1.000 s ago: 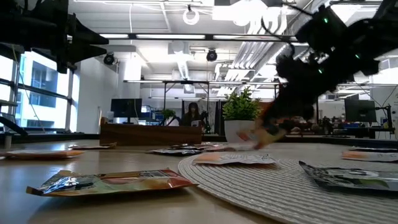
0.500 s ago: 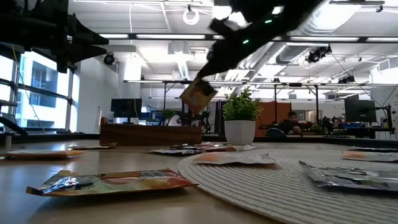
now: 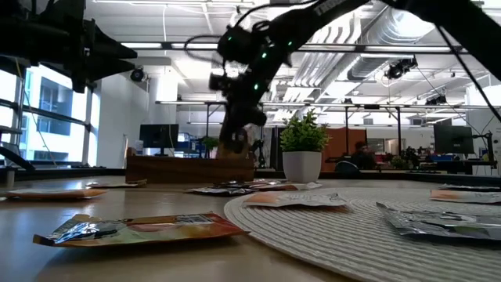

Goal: Pick & Place Tea
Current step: Put the orange tea bag into the right section of the wooden organizer

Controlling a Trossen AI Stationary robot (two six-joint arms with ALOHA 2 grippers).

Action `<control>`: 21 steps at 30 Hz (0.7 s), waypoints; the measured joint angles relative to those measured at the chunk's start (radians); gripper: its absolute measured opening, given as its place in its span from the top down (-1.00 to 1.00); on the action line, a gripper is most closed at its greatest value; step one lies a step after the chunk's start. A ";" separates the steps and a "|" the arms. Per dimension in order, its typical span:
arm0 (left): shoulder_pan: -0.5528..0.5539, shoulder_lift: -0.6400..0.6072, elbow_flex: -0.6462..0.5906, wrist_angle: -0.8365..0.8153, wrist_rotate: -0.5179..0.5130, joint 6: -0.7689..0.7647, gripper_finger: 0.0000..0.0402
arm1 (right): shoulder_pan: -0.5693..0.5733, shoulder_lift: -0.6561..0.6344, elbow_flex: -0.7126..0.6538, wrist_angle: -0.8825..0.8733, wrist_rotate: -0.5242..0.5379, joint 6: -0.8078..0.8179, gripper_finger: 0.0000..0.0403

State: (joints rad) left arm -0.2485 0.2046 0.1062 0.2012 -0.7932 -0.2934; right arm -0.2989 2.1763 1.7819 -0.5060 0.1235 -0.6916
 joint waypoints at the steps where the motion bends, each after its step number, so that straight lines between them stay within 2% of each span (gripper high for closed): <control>1: 0.000 0.000 0.000 -0.005 0.000 0.000 0.24 | 0.000 0.021 0.011 -0.006 0.031 -0.024 1.00; 4: 0.000 0.000 0.000 -0.028 0.000 0.000 0.24 | 0.000 0.063 0.029 -0.001 0.101 -0.065 1.00; 10: 0.000 0.000 0.000 -0.048 0.000 0.000 0.24 | 0.001 0.061 0.026 0.032 0.102 -0.077 0.93; 16: 0.000 0.000 0.000 -0.047 0.000 0.000 0.24 | 0.002 0.059 0.030 0.068 0.055 -0.098 0.66; 21: 0.000 0.000 0.000 -0.047 0.000 0.000 0.24 | 0.023 0.050 0.030 0.104 0.187 -0.095 0.42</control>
State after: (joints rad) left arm -0.2485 0.2047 0.1062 0.1539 -0.7933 -0.2935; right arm -0.2762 2.2265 1.8122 -0.4015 0.3110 -0.7864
